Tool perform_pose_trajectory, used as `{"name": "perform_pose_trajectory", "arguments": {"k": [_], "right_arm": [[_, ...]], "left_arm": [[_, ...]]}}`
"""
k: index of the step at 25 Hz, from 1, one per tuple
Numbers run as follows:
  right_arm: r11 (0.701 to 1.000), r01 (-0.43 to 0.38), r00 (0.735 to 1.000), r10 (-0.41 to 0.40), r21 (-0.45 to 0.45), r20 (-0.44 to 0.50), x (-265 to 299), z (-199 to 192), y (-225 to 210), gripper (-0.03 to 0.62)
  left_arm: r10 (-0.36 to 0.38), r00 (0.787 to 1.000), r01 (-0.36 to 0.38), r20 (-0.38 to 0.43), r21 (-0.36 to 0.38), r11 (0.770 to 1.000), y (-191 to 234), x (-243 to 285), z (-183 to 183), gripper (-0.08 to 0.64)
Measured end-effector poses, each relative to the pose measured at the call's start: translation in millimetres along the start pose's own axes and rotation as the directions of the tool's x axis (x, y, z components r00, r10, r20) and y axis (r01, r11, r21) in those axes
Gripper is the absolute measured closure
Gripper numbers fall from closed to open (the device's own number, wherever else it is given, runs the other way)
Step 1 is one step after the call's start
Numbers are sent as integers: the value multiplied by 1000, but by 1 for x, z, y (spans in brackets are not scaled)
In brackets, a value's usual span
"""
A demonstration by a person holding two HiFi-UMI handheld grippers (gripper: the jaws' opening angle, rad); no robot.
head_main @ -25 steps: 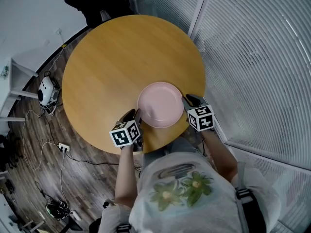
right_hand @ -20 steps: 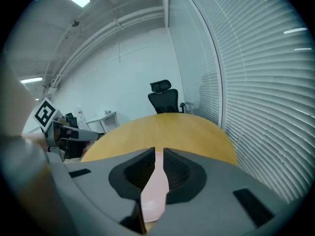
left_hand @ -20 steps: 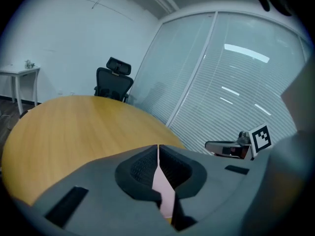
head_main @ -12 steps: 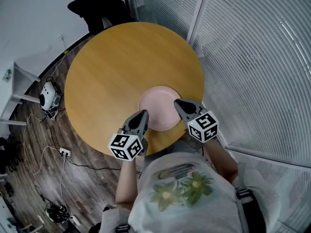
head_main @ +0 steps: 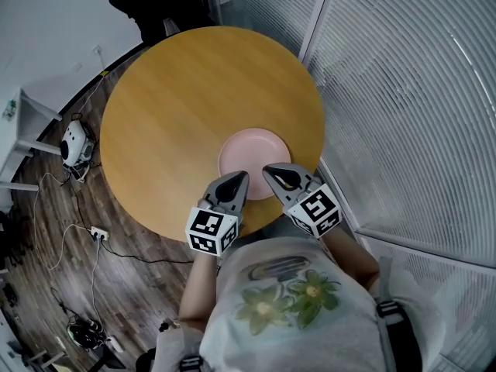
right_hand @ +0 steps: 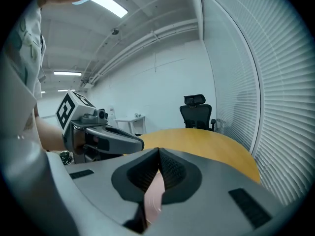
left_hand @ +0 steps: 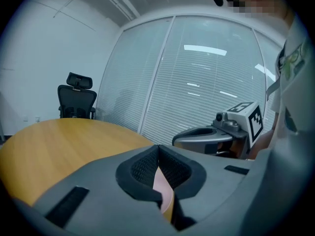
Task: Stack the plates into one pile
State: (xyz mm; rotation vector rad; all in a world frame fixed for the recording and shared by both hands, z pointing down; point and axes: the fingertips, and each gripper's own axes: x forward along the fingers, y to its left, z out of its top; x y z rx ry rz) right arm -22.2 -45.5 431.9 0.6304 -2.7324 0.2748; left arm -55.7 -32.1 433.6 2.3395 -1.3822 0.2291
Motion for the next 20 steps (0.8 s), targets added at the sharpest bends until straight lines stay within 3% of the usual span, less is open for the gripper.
{"name": "perform_pose_trajectory", "arguments": {"k": [4,20], "right_arm": [[1000,-2,1000,2,-9,-10,0,0,8,552],[1000,-4,999,4,2,-34,1,-4,15,552]], "left_arm": [[18,999,-17,-32,32,999,-4,-1,-5,541],[13,999,-13,-42,10,1000,0,-10,-11,542]]}}
